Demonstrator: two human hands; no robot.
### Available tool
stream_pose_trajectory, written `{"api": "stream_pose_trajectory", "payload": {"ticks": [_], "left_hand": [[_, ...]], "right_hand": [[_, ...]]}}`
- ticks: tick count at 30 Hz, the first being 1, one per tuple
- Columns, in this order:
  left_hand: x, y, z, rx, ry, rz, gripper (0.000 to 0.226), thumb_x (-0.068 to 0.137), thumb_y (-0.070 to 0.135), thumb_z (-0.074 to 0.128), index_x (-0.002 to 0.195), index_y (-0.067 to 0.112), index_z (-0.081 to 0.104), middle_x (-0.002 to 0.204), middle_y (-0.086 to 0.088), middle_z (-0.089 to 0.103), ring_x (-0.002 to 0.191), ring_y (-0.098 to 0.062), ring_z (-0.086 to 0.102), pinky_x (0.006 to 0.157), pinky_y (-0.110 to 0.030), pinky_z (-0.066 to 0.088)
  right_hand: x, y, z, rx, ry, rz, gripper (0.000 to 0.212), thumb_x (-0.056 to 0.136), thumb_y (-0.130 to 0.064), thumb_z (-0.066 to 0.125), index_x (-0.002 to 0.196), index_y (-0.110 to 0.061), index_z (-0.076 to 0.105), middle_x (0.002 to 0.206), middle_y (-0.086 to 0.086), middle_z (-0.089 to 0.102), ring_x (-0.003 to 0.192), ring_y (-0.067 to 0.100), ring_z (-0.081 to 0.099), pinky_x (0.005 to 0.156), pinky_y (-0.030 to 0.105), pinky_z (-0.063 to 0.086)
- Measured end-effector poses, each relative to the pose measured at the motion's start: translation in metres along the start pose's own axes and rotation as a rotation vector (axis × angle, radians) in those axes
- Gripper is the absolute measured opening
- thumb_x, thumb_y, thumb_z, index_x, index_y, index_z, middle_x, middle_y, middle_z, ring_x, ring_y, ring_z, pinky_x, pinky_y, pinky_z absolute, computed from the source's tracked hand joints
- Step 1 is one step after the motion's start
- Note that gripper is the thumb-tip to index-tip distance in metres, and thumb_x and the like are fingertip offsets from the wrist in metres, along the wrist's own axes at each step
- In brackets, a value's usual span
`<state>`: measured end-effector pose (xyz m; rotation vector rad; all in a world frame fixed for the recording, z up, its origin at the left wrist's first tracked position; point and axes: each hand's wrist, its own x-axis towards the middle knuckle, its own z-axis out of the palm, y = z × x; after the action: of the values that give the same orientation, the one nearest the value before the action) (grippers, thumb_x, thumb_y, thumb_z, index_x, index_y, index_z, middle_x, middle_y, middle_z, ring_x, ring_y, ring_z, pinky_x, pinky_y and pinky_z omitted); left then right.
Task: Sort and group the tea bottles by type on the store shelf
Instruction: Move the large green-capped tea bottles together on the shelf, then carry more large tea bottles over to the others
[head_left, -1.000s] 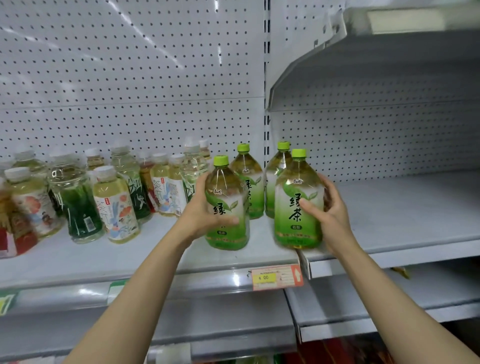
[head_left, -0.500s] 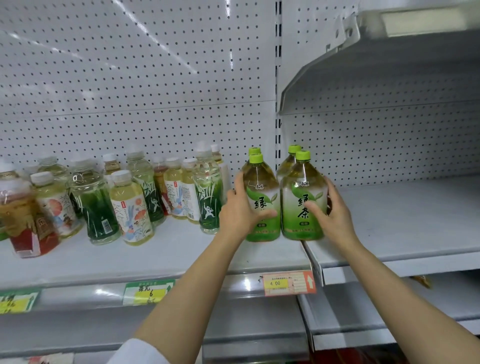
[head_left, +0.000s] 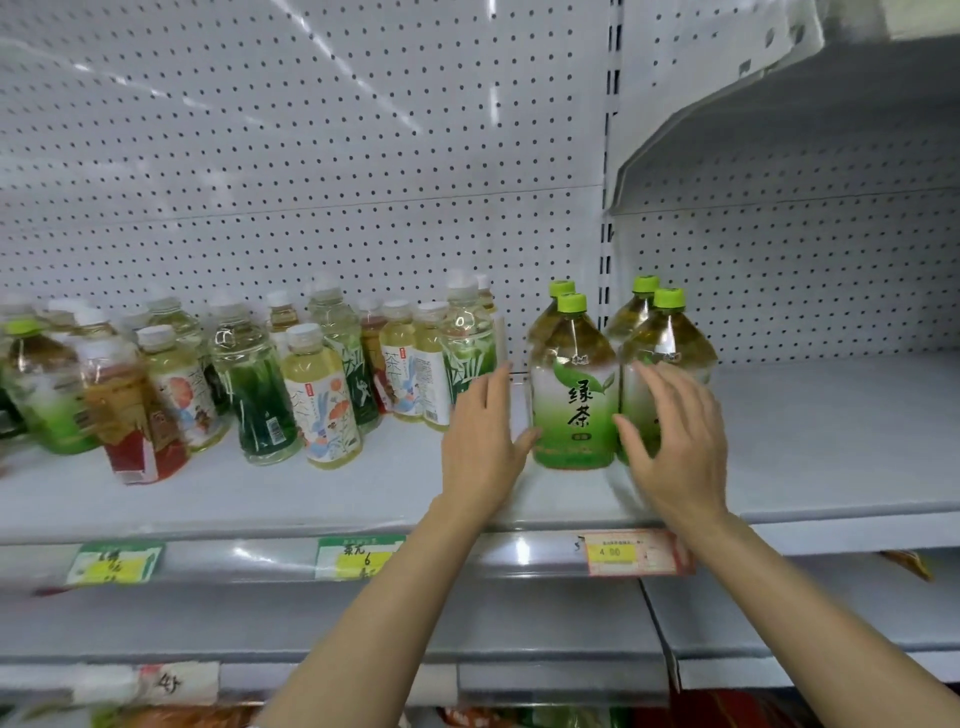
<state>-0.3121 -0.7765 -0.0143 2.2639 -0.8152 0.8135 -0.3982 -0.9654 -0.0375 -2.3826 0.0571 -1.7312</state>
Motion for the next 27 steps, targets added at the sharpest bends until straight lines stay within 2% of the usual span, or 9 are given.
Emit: {"api": "stream_pose_trajectory", "payload": {"ticks": [3, 6, 9, 12, 16, 19, 22, 25, 27], "left_hand": [[-0.014, -0.048, -0.026, 0.035, 0.313, -0.062, 0.06, 0.084, 0.032, 0.078, 0.134, 0.008, 0.054, 0.125, -0.009, 0.06, 0.115, -0.025, 0.053, 0.097, -0.036, 0.046], [-0.015, -0.108, -0.058, 0.005, 0.5, -0.35, 0.057, 0.087, 0.029, 0.074, 0.133, 0.005, 0.05, 0.128, -0.013, 0.054, 0.118, -0.028, 0.047, 0.101, -0.037, 0.039], [-0.006, -0.168, -0.086, -0.049, 0.531, -0.647, 0.071, 0.086, 0.024, 0.075, 0.142, 0.0, 0.037, 0.144, -0.02, 0.041, 0.134, -0.035, 0.036, 0.113, -0.043, 0.029], [0.016, -0.22, -0.104, -0.156, 0.385, -0.857, 0.088, 0.087, 0.027, 0.075, 0.15, -0.003, 0.022, 0.155, -0.025, 0.027, 0.145, -0.04, 0.024, 0.12, -0.051, 0.023], [0.032, -0.253, -0.108, -0.29, 0.212, -0.818, 0.078, 0.085, 0.031, 0.078, 0.142, 0.002, 0.034, 0.144, -0.021, 0.045, 0.132, -0.039, 0.045, 0.109, -0.051, 0.041], [0.033, -0.259, -0.109, -0.348, 0.149, -0.799, 0.064, 0.09, 0.026, 0.073, 0.136, 0.004, 0.035, 0.139, -0.017, 0.052, 0.126, -0.038, 0.053, 0.101, -0.048, 0.046], [0.03, -0.266, -0.112, -0.416, 0.124, -0.782, 0.054, 0.091, 0.028, 0.072, 0.13, 0.008, 0.04, 0.133, -0.013, 0.057, 0.123, -0.034, 0.056, 0.097, -0.045, 0.048], [0.018, -0.263, -0.118, -0.504, 0.175, -0.749, 0.043, 0.09, 0.036, 0.071, 0.12, 0.018, 0.046, 0.115, 0.001, 0.061, 0.115, -0.028, 0.061, 0.092, -0.04, 0.052], [0.011, -0.251, -0.126, -0.56, 0.237, -0.737, 0.043, 0.092, 0.04, 0.068, 0.124, 0.022, 0.044, 0.106, 0.012, 0.057, 0.11, -0.018, 0.062, 0.082, -0.023, 0.05]], "right_hand": [[-0.006, -0.031, 0.021, 0.047, -0.049, -0.076, 0.05, 0.091, -0.03, 0.059, 0.133, -0.003, 0.056, 0.129, 0.014, 0.06, 0.125, 0.026, 0.049, 0.112, 0.042, 0.037], [-0.005, -0.064, 0.044, 0.114, -0.068, -0.106, 0.044, 0.092, -0.027, 0.06, 0.127, -0.001, 0.061, 0.123, 0.013, 0.064, 0.119, 0.027, 0.055, 0.108, 0.042, 0.042], [-0.001, -0.098, 0.066, 0.169, -0.118, -0.076, 0.043, 0.091, -0.024, 0.061, 0.128, -0.002, 0.061, 0.122, 0.012, 0.064, 0.116, 0.027, 0.057, 0.108, 0.04, 0.041], [0.008, -0.125, 0.083, 0.237, -0.272, 0.106, 0.054, 0.09, -0.02, 0.067, 0.14, -0.008, 0.049, 0.136, 0.011, 0.054, 0.127, 0.025, 0.047, 0.111, 0.043, 0.039], [0.017, -0.145, 0.109, 0.294, -0.354, 0.342, 0.081, 0.091, -0.02, 0.067, 0.155, -0.018, 0.019, 0.155, 0.013, 0.027, 0.144, 0.026, 0.026, 0.118, 0.04, 0.024], [0.019, -0.15, 0.129, 0.353, -0.335, 0.435, 0.094, 0.091, -0.018, 0.067, 0.156, -0.031, 0.001, 0.159, 0.013, 0.019, 0.146, 0.029, 0.021, 0.116, 0.042, 0.023], [0.025, -0.153, 0.142, 0.391, -0.269, 0.501, 0.102, 0.086, -0.018, 0.074, 0.154, -0.038, 0.001, 0.161, 0.008, 0.021, 0.146, 0.027, 0.023, 0.116, 0.051, 0.028], [0.035, -0.151, 0.15, 0.384, -0.209, 0.609, 0.107, 0.081, -0.021, 0.079, 0.155, -0.034, 0.004, 0.15, 0.019, 0.029, 0.131, 0.032, 0.04, 0.099, 0.039, 0.038], [0.042, -0.148, 0.153, 0.358, -0.196, 0.65, 0.106, 0.081, -0.022, 0.079, 0.156, -0.034, 0.005, 0.141, 0.022, 0.033, 0.119, 0.038, 0.048, 0.091, 0.039, 0.041]]}}
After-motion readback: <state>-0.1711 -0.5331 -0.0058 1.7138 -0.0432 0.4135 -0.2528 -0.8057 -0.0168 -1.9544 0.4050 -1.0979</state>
